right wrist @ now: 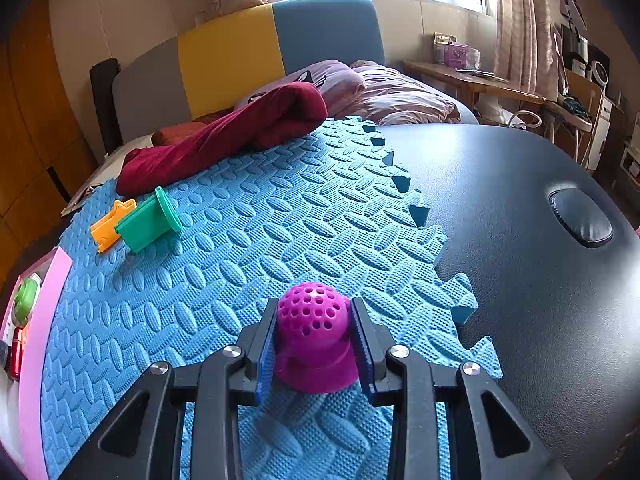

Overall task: Organize rigid objects
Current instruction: 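Grasp the brown spiky toy with the left gripper while the right holds the magenta toy, then carry the brown spiky toy into the tray and open the left gripper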

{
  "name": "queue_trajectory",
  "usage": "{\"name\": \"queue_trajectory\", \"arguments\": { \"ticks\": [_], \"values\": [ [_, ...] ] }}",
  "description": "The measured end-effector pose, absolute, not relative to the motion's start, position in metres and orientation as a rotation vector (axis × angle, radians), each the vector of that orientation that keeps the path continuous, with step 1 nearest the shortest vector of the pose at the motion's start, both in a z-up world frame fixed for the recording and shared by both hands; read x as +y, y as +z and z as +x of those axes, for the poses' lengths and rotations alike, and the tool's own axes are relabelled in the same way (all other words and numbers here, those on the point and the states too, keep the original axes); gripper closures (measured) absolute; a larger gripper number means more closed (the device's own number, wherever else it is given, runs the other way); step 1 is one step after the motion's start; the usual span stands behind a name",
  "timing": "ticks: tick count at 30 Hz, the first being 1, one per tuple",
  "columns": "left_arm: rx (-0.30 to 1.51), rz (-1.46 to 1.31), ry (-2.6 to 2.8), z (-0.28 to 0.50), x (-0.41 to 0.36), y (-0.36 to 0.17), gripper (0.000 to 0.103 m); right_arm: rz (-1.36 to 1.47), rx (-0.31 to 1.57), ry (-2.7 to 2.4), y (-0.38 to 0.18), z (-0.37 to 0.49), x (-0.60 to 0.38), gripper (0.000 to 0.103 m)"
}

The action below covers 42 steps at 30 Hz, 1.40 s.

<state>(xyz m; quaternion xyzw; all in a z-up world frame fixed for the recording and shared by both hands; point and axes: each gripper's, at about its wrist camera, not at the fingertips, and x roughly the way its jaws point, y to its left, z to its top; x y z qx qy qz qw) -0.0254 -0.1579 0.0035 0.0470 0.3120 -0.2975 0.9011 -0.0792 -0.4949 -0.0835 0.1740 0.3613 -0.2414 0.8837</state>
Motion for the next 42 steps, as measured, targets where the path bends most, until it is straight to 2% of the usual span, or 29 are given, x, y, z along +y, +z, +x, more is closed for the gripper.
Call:
{"name": "queue_trajectory", "arguments": {
  "ticks": [12,17,26,31,32,34,35,36,40,42],
  "values": [
    [0.756,0.103,-0.463,-0.003,-0.083,-0.037,0.079,0.325,0.767,-0.512,-0.083,-0.076,-0.49,0.07],
    [0.788,0.113,-0.423,0.014,-0.073,-0.054,0.079,0.302,0.777,-0.523,-0.083,-0.074,-0.488,0.071],
    [0.756,0.127,-0.389,0.052,-0.074,-0.054,0.079,0.286,0.787,-0.53,-0.083,-0.072,-0.485,0.071],
    [0.755,0.114,-0.394,0.046,-0.071,-0.054,0.078,0.285,0.788,-0.53,-0.083,-0.072,-0.485,0.071],
    [0.748,0.119,-0.391,0.041,-0.07,-0.053,0.076,0.286,0.788,-0.529,-0.083,-0.072,-0.486,0.071],
    [0.736,0.122,-0.385,0.034,-0.068,-0.052,0.057,0.286,0.788,-0.53,-0.083,-0.072,-0.485,0.071],
    [0.726,0.123,-0.369,0.031,-0.067,-0.051,0.04,0.285,0.788,-0.53,-0.083,-0.072,-0.485,0.071],
    [0.713,0.113,-0.349,0.029,-0.064,-0.049,0.034,0.284,0.788,-0.529,-0.083,-0.072,-0.485,0.071],
    [0.721,0.043,-0.36,0.021,-0.053,-0.044,0.033,0.285,0.783,-0.518,-0.082,-0.071,-0.485,0.071],
    [0.718,0.027,-0.372,0.014,-0.051,-0.042,0.027,0.29,0.767,-0.506,-0.08,-0.073,-0.485,0.071]
  ]
}}
